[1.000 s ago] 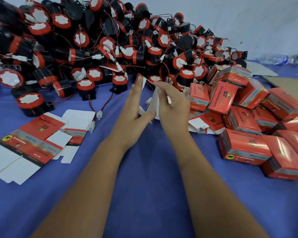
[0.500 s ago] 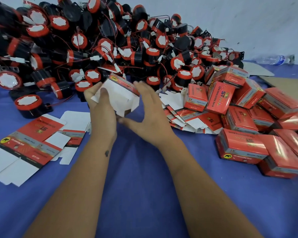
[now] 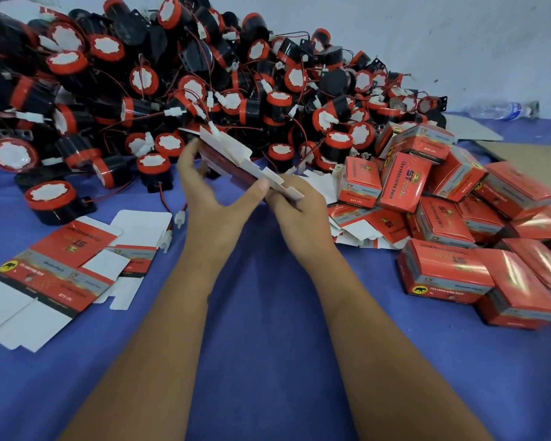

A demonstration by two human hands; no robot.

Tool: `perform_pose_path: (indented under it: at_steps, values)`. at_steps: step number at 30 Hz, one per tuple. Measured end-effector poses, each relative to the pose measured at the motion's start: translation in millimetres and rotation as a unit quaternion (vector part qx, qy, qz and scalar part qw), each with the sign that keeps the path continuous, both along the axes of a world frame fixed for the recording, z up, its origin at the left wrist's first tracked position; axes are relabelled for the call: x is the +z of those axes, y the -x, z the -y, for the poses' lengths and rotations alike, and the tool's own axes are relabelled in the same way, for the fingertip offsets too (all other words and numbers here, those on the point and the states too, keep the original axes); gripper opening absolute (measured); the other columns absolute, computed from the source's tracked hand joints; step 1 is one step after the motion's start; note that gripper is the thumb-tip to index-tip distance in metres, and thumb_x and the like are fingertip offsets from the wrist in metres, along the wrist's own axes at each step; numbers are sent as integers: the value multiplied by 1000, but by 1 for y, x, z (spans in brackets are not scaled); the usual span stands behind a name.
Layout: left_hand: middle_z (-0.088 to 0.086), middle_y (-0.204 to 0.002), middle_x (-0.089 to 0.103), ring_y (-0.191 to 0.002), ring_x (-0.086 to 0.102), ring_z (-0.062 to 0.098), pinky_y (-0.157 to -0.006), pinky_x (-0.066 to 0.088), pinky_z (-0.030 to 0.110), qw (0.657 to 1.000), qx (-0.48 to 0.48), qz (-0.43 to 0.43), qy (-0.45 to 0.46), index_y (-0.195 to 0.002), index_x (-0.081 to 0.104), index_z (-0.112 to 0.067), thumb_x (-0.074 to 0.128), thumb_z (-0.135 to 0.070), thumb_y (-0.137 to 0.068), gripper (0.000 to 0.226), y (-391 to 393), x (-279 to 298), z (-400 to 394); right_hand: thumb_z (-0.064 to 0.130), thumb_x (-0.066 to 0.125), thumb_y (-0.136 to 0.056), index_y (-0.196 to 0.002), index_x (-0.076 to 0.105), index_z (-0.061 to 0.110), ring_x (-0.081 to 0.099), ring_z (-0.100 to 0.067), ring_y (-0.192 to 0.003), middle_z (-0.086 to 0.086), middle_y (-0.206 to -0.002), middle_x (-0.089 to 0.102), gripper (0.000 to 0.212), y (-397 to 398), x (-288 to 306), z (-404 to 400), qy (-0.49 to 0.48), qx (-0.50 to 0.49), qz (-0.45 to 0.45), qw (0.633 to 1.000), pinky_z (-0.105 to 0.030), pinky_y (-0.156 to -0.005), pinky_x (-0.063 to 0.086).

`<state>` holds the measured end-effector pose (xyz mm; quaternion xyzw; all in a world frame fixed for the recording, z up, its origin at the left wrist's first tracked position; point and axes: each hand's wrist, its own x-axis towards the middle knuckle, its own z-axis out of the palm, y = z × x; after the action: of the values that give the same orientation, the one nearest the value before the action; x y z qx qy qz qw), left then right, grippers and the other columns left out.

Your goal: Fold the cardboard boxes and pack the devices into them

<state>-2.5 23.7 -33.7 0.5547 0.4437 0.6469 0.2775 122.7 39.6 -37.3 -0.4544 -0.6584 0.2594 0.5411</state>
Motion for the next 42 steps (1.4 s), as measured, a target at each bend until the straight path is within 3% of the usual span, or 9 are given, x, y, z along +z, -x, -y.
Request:
perform_pose_path:
  at_steps: [4,8,10,13,19,27,32,37,42]
  values:
    - [-13,-153,27,-142,27,-3,-114,26,12,999,14,-31,-23,-152,20,-21,83,-19,-80,96,5,1,-3,7,53,-85,-88,66,24,58,-16,-85,-1,-91,64,21,1,8,3,32,21,-45,998,-37,-77,50]
    - [-15,-143,46,-132,43,-3,-106,39,15,997,-43,-64,-6,-143,37,-35,72,-25,-91,64,4,0,0,10,51,-75,-125,53,38,61,3,-97,20,-108,65,57,-1,12,4,99,155,-143,973,-17,-78,50]
    - [-18,-135,53,-126,49,-5,-99,44,15,996,-64,-62,-1,-130,44,-46,64,-27,-97,43,0,0,1,11,53,-81,-135,46,41,59,-7,-115,14,-124,63,62,-1,11,2,123,179,-177,960,-31,-96,51]
    - [-16,-117,65,-107,62,-5,-83,48,12,996,-85,7,-10,-117,54,-41,62,-26,-97,26,-1,2,0,24,56,-86,-122,55,38,58,-21,-121,0,-125,64,38,1,16,1,134,151,-211,956,-47,-109,43]
    - [-21,-95,73,-88,69,-2,-68,53,14,989,-77,117,38,-104,61,-37,64,-23,-97,16,-4,-2,-9,22,57,-97,-102,62,27,63,-8,-97,3,-107,68,8,3,9,-3,92,64,-138,984,-33,-88,54]
    - [-22,-88,71,-81,66,-4,-68,52,17,983,-55,154,84,-97,63,-41,53,-23,-97,20,-9,-7,-17,6,42,-96,-115,48,38,58,-11,-86,9,-109,62,37,8,2,-1,94,68,-86,989,-23,-75,50]
    - [4,-122,70,-116,64,19,-95,52,32,975,-132,163,75,-128,60,-21,24,-51,-104,53,-4,-5,-13,6,39,-98,-117,44,36,52,14,-92,16,-112,57,36,8,5,-1,103,64,-73,990,-4,-72,43]
    - [-15,-109,61,-90,57,-16,-74,44,5,992,-76,87,55,-117,54,-27,39,-22,-98,25,-5,-5,-8,3,42,-97,-117,53,21,56,-14,-103,-2,-112,60,29,11,6,0,76,81,-64,992,-25,-81,49]
    - [-19,-106,62,-81,57,-17,-68,44,5,993,-38,82,70,-114,51,-40,38,-9,-102,35,-6,-7,-12,44,32,-103,-114,57,48,42,9,-130,35,-120,57,28,13,14,-1,162,153,-207,953,-9,-102,33]
